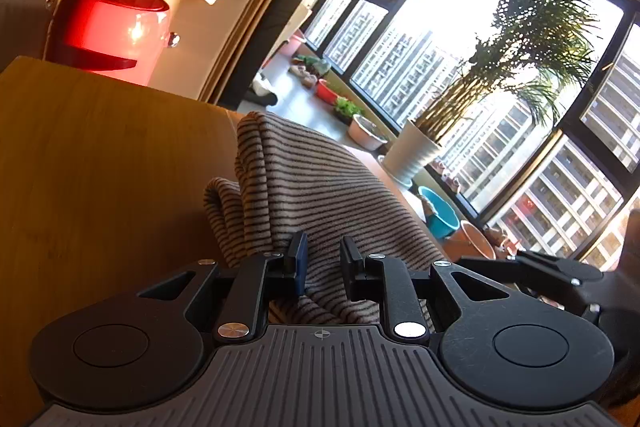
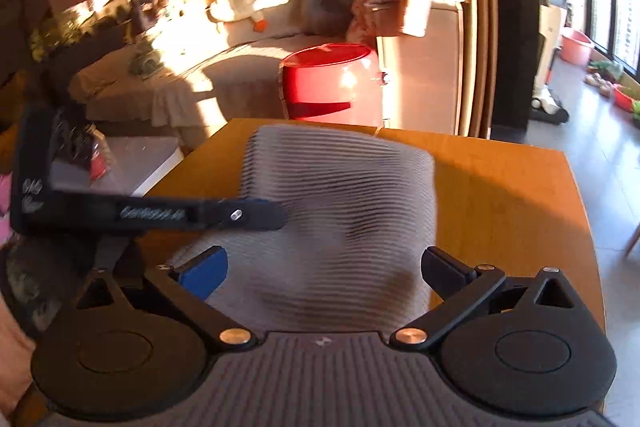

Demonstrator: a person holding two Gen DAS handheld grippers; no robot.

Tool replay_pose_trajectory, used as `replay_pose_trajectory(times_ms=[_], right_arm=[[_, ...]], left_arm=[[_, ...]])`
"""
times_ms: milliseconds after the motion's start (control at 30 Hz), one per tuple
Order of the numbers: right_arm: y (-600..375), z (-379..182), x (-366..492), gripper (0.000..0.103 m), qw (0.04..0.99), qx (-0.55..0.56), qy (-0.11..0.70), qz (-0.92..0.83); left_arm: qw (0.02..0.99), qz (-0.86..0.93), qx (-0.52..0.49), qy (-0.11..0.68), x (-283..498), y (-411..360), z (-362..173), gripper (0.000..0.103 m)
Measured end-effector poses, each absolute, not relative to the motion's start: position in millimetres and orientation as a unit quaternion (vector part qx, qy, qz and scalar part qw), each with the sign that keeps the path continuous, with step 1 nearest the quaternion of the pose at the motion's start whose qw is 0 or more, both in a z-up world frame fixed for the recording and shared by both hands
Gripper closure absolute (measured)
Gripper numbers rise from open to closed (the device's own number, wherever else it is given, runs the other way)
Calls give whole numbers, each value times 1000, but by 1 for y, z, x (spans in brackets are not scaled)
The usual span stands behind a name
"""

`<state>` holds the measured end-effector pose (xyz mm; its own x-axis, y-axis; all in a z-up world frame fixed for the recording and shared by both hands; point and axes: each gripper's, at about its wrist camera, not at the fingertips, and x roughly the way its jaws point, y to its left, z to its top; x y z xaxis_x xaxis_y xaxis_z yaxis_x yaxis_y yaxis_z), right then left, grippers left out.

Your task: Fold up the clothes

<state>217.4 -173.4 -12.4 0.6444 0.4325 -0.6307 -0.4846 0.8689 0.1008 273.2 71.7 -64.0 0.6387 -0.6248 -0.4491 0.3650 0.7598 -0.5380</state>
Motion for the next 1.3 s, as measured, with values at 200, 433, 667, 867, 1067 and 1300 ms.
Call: replay_pose_trajectory(times_ms=[200, 433, 667, 867, 1067, 1300], right_arm=[[-140, -37, 198, 0, 909, -164, 314, 220], [-147, -29, 197, 0, 907, -146, 325, 227], [-178, 17, 232, 0, 917, -75, 317, 228], [-169, 18, 292, 0, 931, -71, 317, 166], [-148, -24, 333, 0, 913, -97, 370, 142], [-163, -16, 309, 0, 920, -64, 359, 145]], left_arm=[[887, -271, -205, 314, 267, 75, -48, 74], [895, -254, -183, 318, 269, 72, -44, 73], [884, -258, -212, 326, 277, 85, -61, 77], [884, -264, -211, 324, 275, 86, -64, 77], [884, -265, -208, 324, 275, 86, -67, 76], [884, -266, -211, 321, 275, 86, -69, 75]])
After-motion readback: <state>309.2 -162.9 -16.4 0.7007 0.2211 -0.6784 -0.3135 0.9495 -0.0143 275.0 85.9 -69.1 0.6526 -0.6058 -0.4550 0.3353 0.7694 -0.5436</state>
